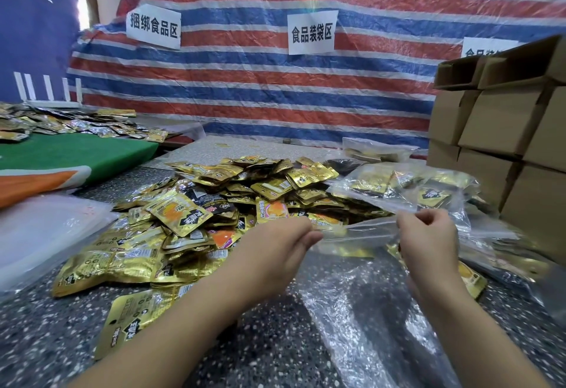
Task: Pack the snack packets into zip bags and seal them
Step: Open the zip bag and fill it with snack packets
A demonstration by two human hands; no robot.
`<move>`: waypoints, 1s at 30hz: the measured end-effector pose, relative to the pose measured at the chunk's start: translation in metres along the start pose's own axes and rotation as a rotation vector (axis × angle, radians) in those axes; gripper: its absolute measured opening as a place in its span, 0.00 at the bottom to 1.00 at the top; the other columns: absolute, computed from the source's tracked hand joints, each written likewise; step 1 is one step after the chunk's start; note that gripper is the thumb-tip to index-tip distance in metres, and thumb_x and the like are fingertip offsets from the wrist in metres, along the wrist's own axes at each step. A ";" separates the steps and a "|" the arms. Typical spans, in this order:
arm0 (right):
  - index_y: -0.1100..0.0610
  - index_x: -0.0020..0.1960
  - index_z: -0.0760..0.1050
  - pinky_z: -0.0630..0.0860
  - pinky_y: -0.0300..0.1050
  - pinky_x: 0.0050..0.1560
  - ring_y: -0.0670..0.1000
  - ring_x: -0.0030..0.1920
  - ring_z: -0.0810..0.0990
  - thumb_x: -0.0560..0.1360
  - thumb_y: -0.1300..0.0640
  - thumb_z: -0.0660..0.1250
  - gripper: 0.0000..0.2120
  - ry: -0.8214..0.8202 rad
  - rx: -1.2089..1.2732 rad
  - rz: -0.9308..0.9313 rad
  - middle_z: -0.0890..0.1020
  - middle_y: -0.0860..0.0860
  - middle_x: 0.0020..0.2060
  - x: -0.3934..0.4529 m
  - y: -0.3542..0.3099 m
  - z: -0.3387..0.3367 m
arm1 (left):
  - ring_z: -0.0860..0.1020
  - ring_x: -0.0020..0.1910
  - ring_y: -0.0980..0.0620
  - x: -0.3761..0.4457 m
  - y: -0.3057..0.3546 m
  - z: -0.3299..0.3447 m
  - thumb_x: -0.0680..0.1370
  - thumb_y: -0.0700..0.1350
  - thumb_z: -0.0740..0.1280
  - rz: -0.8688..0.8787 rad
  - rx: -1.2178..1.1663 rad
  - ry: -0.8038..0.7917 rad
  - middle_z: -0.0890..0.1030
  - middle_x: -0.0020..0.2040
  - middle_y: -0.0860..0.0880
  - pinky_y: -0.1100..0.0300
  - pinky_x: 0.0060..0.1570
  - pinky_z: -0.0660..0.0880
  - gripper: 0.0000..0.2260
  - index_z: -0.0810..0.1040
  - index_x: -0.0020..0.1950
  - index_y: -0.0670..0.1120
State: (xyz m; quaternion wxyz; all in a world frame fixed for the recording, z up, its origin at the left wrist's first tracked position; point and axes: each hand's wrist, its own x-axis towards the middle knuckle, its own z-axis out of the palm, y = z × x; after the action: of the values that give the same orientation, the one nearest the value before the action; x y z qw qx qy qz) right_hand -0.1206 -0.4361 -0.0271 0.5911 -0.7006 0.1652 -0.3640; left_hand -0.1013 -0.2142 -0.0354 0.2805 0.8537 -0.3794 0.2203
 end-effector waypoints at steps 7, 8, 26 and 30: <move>0.56 0.40 0.75 0.65 0.45 0.34 0.48 0.33 0.69 0.76 0.61 0.63 0.06 -0.216 -0.078 -0.070 0.75 0.46 0.31 -0.016 -0.003 0.011 | 0.65 0.25 0.56 0.003 -0.017 0.000 0.81 0.61 0.52 -0.086 -0.160 0.203 0.65 0.25 0.55 0.60 0.28 0.58 0.24 0.63 0.28 0.50; 0.56 0.38 0.74 0.65 0.46 0.34 0.48 0.33 0.69 0.77 0.60 0.63 0.09 -0.233 -0.092 -0.085 0.74 0.43 0.28 -0.019 -0.004 0.012 | 0.65 0.24 0.56 0.004 -0.021 0.001 0.81 0.60 0.53 -0.096 -0.187 0.234 0.65 0.23 0.55 0.62 0.27 0.57 0.25 0.62 0.27 0.50; 0.54 0.45 0.77 0.70 0.42 0.36 0.48 0.40 0.77 0.79 0.57 0.63 0.06 -0.473 -0.741 -0.407 0.81 0.50 0.42 0.044 -0.055 0.070 | 0.64 0.27 0.53 0.001 -0.034 -0.001 0.81 0.61 0.47 -0.137 -0.110 0.187 0.64 0.26 0.52 0.55 0.30 0.59 0.26 0.60 0.28 0.48; 0.54 0.69 0.73 0.75 0.48 0.58 0.55 0.62 0.77 0.77 0.65 0.61 0.22 -0.601 -1.032 -0.515 0.77 0.55 0.65 0.072 -0.054 0.113 | 0.65 0.27 0.54 0.000 -0.033 -0.001 0.82 0.59 0.49 -0.114 -0.065 0.166 0.67 0.27 0.52 0.54 0.31 0.64 0.25 0.63 0.29 0.46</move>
State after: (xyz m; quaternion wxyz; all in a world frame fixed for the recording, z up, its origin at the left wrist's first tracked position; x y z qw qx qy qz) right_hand -0.0027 -0.3897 0.0429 0.0930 -0.9830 -0.0271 -0.1559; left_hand -0.0758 -0.1953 -0.0453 0.3505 0.8431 -0.3128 0.2616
